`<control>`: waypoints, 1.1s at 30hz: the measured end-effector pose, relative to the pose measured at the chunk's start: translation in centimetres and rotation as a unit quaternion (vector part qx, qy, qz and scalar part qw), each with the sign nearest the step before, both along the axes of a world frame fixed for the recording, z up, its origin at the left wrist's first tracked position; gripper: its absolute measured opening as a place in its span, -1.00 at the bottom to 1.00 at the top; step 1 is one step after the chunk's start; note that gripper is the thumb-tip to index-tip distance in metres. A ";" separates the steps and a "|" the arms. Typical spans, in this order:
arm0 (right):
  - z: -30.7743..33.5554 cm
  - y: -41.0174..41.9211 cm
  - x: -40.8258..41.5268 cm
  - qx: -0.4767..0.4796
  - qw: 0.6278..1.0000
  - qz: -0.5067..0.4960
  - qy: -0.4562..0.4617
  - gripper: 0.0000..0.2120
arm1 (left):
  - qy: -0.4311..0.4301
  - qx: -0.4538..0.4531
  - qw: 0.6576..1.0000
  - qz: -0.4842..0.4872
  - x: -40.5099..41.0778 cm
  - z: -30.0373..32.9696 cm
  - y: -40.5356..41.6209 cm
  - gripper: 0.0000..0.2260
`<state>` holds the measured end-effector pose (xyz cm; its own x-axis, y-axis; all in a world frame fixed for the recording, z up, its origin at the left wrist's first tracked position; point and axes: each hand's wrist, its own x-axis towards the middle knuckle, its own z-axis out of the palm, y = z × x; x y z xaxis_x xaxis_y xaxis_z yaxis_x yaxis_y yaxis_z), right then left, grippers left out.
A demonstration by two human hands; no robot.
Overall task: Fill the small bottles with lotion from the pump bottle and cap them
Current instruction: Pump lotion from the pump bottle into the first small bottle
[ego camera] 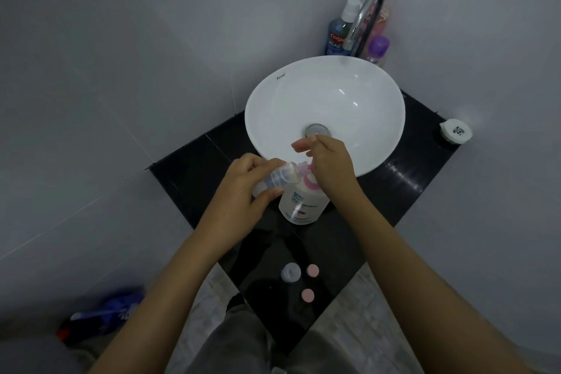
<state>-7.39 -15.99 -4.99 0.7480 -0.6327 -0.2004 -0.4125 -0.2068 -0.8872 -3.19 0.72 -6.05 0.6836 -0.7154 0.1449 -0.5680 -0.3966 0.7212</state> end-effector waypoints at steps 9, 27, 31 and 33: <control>-0.9 0.3 -0.2 -0.006 1.000 0.018 0.016 -0.66 | 0.005 0.022 1.000 -0.002 0.0 -0.5 -0.1 -0.60; 0.9 0.1 -0.3 0.017 0.999 0.007 -0.030 -0.66 | 0.024 -0.006 1.000 0.010 -0.1 0.2 0.0 -0.59; -0.3 0.2 -0.2 0.009 1.000 0.016 0.005 -0.67 | 0.018 0.014 1.000 -0.002 0.1 -0.2 -0.1 -0.60; -0.9 0.3 -0.2 0.003 1.000 0.017 0.011 -0.68 | 0.020 0.024 0.999 -0.005 0.1 -0.6 -0.1 -0.61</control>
